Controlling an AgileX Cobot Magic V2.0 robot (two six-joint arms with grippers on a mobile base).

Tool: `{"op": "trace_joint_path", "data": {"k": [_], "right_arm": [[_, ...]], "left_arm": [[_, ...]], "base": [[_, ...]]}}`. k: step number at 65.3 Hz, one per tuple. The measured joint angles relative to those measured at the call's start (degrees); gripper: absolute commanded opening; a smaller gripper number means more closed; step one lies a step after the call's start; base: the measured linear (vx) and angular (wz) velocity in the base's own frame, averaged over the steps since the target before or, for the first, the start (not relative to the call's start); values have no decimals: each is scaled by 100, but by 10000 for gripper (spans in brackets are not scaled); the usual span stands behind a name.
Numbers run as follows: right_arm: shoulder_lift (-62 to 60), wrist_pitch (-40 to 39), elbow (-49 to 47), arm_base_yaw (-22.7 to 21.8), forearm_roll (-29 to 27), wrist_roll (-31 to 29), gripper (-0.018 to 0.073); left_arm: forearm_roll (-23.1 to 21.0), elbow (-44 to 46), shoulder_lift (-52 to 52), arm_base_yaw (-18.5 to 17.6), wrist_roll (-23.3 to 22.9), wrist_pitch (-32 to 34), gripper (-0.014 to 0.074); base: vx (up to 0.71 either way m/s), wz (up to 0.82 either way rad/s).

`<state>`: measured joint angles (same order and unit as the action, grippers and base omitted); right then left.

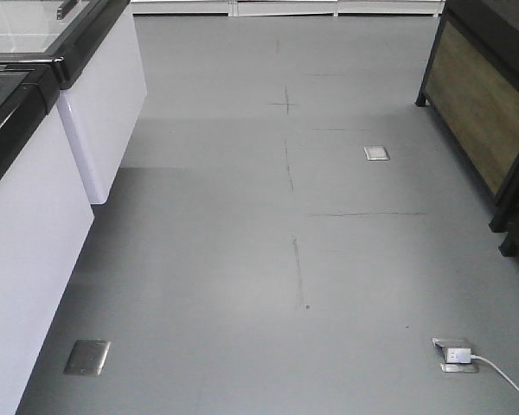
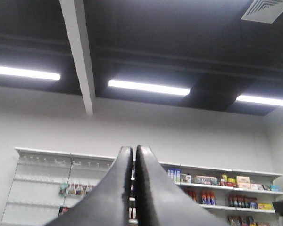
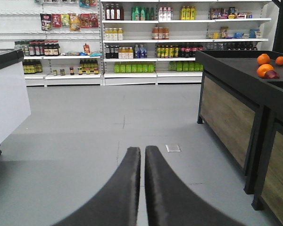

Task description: Left arm holds basket, right arm returns cookies

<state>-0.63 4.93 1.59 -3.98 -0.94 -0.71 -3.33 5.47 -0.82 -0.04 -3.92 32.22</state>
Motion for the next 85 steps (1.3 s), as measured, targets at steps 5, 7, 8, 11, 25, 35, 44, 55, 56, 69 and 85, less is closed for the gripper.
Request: {"op": "trace_joint_path", "data": {"k": [5,7,8,11,25,35,44,55,56,69,85], "right_arm": [[0,0,0,0,0,0,-6],[0,0,0,0,0,0,-6],[0,0,0,0,0,0,-6],[0,0,0,0,0,0,-6],[0,0,0,0,0,0,-6],[0,0,0,0,0,0,-6],[0,0,0,0,0,0,-6],[0,0,0,0,0,0,-6],[0,0,0,0,0,0,-6],[0,0,0,0,0,0,-6],[0,0,0,0,0,0,-6]], "left_arm": [[133,608,0,0,0,-402,-4],[177,856,0,0,0,-636,-4],[185,986,0,0,0,-729,-4],[210,1375,7,0,0,-1011,-4],[246,3222,630,0,12,-2089,-4],[251,4351,1383,0,18,-2728,-3],[251,5106,2190,0,23,-3048,-1],[251,5572,2959,0,23,-3276,5],[251,5589,3042,0,23,-3276,5],[251,5644,3641,0,23,-3422,48],[251,5644,4111,0,304,-4536,218]], "base": [[0,0],[0,0],[0,0],[0,0],[0,0],[0,0],[0,0],[0,0],[0,0],[0,0],[0,0]]}}
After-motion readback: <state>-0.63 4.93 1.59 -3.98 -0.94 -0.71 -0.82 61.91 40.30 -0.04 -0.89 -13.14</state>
